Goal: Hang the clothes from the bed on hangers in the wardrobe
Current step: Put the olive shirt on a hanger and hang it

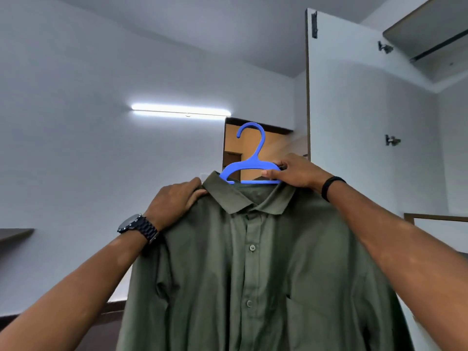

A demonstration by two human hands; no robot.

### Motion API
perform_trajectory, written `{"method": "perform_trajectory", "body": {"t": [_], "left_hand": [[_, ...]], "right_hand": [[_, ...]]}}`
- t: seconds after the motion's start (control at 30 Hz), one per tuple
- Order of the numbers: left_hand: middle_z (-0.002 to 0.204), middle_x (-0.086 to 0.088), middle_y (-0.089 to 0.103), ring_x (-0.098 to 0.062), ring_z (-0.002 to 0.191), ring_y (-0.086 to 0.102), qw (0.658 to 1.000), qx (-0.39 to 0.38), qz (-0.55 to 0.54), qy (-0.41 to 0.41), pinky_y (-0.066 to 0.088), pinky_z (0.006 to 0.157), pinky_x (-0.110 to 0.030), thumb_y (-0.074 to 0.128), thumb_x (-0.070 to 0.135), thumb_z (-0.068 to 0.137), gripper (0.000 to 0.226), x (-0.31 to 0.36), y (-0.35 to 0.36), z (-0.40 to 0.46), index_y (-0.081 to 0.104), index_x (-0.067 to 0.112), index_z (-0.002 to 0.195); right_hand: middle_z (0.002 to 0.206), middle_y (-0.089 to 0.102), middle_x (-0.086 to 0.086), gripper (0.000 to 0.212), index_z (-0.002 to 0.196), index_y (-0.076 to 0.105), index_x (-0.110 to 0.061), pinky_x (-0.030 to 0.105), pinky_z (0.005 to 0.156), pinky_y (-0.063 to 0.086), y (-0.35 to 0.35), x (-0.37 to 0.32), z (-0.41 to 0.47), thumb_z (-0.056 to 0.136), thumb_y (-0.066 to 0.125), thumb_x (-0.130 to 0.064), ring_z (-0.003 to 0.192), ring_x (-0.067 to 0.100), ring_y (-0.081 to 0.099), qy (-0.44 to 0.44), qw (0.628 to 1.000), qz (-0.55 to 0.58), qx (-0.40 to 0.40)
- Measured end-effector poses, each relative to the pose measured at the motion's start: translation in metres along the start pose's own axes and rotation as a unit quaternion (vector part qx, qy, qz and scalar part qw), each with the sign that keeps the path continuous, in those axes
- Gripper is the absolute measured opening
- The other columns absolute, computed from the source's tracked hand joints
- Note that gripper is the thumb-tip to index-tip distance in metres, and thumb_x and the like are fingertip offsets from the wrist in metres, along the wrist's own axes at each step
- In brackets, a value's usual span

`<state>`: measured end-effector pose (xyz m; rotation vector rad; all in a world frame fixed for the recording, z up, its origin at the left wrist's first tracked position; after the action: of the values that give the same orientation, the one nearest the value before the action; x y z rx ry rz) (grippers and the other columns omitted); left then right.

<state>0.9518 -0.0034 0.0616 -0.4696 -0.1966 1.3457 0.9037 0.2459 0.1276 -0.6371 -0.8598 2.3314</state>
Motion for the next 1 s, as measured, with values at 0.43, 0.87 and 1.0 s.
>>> {"method": "perform_trajectory", "body": {"t": [0.43, 0.87, 1.0], "left_hand": [[0.102, 0.004, 0.064, -0.016, 0.094, 0.059, 0.955, -0.046, -0.279, -0.085, 0.041, 0.079, -0.032, 0.045, 0.028, 0.098, 0.016, 0.034, 0.025, 0.043, 0.053, 0.028, 0.112], [0.074, -0.005, 0.069, -0.005, 0.063, 0.054, 0.921, -0.050, -0.378, -0.079, 0.040, 0.064, -0.014, 0.078, 0.015, 0.078, 0.008, 0.109, 0.011, 0.131, 0.075, 0.008, 0.081], [0.071, 0.011, 0.064, 0.007, 0.064, 0.054, 0.923, 0.091, -0.361, -0.097, 0.036, 0.058, -0.001, 0.077, 0.018, 0.078, 0.008, 0.098, -0.011, 0.138, 0.071, 0.022, 0.076]], "right_hand": [[0.062, 0.050, -0.005, 0.032, 0.067, 0.067, -0.014, 0.016, 0.051, 0.030, -0.038, 0.015, -0.008, 0.086, 0.068, -0.040, 0.060, 0.009, 0.044, 0.023, 0.999, -0.041, 0.026], [0.105, 0.069, 0.004, 0.026, 0.110, 0.069, -0.011, 0.019, 0.086, 0.053, -0.087, 0.047, -0.039, 0.086, 0.066, -0.001, 0.094, 0.014, 0.064, 0.070, 0.971, 0.226, -0.041], [0.114, 0.056, -0.008, 0.061, 0.132, 0.048, -0.024, 0.016, 0.086, 0.046, -0.116, 0.037, -0.032, 0.080, 0.072, -0.002, 0.098, 0.013, 0.060, 0.024, 0.983, 0.163, 0.079]]}}
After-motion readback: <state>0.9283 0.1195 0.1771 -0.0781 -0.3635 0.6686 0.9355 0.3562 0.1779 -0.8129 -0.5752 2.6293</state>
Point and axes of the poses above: each hand's wrist, its own z-axis towards the middle knuckle, its own y-axis out of the palm, x = y × z, the point moved 7 cm from there along z, towards the middle knuckle
